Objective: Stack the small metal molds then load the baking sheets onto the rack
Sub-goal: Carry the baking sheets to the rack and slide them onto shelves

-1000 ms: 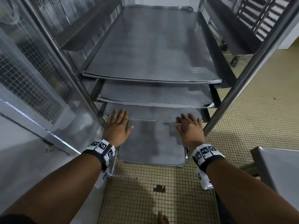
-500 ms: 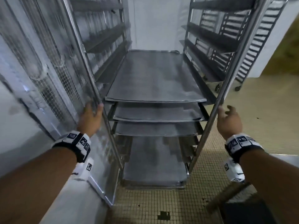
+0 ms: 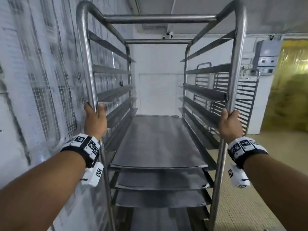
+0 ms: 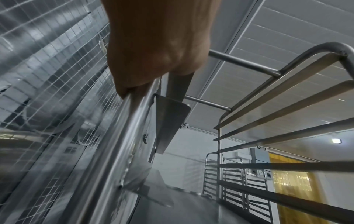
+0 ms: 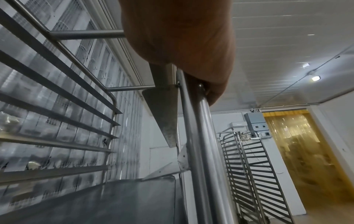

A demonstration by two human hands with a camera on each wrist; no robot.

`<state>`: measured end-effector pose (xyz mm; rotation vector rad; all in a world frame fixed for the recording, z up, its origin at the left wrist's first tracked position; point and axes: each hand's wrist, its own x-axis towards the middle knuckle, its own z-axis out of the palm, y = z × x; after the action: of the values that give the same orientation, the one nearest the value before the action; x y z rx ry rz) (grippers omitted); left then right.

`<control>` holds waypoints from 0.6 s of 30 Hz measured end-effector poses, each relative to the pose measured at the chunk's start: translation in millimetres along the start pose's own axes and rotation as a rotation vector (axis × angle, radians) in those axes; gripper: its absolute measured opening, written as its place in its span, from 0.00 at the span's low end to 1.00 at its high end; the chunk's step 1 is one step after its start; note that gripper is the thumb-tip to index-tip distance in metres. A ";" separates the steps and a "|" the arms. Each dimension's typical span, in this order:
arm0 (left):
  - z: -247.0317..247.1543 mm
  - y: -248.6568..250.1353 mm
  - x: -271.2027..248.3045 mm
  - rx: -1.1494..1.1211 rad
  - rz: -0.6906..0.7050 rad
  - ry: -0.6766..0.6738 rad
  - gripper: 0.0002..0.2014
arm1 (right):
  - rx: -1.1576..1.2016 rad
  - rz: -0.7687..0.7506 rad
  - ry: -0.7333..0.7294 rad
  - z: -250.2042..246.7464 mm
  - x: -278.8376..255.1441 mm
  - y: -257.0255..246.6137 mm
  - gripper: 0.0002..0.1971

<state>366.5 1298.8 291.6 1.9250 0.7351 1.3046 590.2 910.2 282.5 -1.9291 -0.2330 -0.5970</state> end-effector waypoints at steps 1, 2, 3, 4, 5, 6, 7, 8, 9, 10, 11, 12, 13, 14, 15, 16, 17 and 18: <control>2.2 -0.7 0.9 0.013 0.021 0.040 0.30 | 0.011 -0.017 0.016 3.5 2.1 2.3 0.24; 4.7 -2.9 2.6 0.030 0.049 0.083 0.27 | 0.015 -0.029 0.037 7.0 3.5 4.6 0.23; 7.1 -5.8 3.6 0.039 0.081 0.124 0.26 | 0.013 -0.041 0.057 10.0 4.9 7.7 0.23; 10.8 -10.9 6.1 0.045 0.117 0.158 0.25 | 0.007 -0.048 0.081 12.8 5.9 10.8 0.23; 14.4 -15.9 9.3 0.046 0.152 0.187 0.25 | 0.002 -0.061 0.111 15.5 8.0 14.7 0.22; 18.5 -20.5 13.6 0.045 0.178 0.212 0.24 | 0.005 -0.078 0.139 17.8 10.7 17.3 0.22; 22.6 -24.0 17.5 0.046 0.199 0.229 0.24 | 0.012 -0.091 0.160 20.0 14.0 19.8 0.22; 26.6 -26.4 21.8 0.049 0.209 0.241 0.24 | 0.021 -0.096 0.171 22.3 17.6 20.3 0.21; 30.4 -27.8 25.7 0.054 0.212 0.243 0.24 | 0.025 -0.094 0.175 25.6 21.9 21.4 0.21; 34.8 -29.3 29.9 0.066 0.211 0.242 0.24 | 0.025 -0.087 0.176 28.9 26.4 22.7 0.20; 39.6 -29.9 33.4 0.079 0.210 0.243 0.24 | 0.030 -0.081 0.177 32.5 31.9 23.8 0.20; 44.9 -30.9 37.1 0.087 0.208 0.246 0.23 | 0.036 -0.084 0.180 36.8 38.1 25.6 0.20; 50.7 -31.7 41.2 0.096 0.205 0.249 0.24 | 0.042 -0.090 0.187 42.1 45.1 28.2 0.21; 56.8 -32.1 45.6 0.102 0.201 0.250 0.24 | 0.049 -0.095 0.190 48.3 52.5 30.6 0.22; 63.1 -32.3 49.7 0.103 0.199 0.251 0.25 | 0.045 -0.100 0.190 54.7 59.6 32.7 0.22; 70.2 -33.3 54.7 0.101 0.196 0.251 0.25 | 0.043 -0.096 0.185 61.6 67.1 35.0 0.22; 77.1 -34.0 59.7 0.098 0.193 0.253 0.25 | 0.036 -0.093 0.182 69.1 74.5 37.7 0.22; 83.6 -35.2 64.9 0.100 0.186 0.257 0.25 | 0.029 -0.087 0.178 76.8 81.5 39.3 0.22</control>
<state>464.1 1350.8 277.6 1.9636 0.7724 1.6817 699.6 953.9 267.5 -1.8326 -0.2115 -0.8147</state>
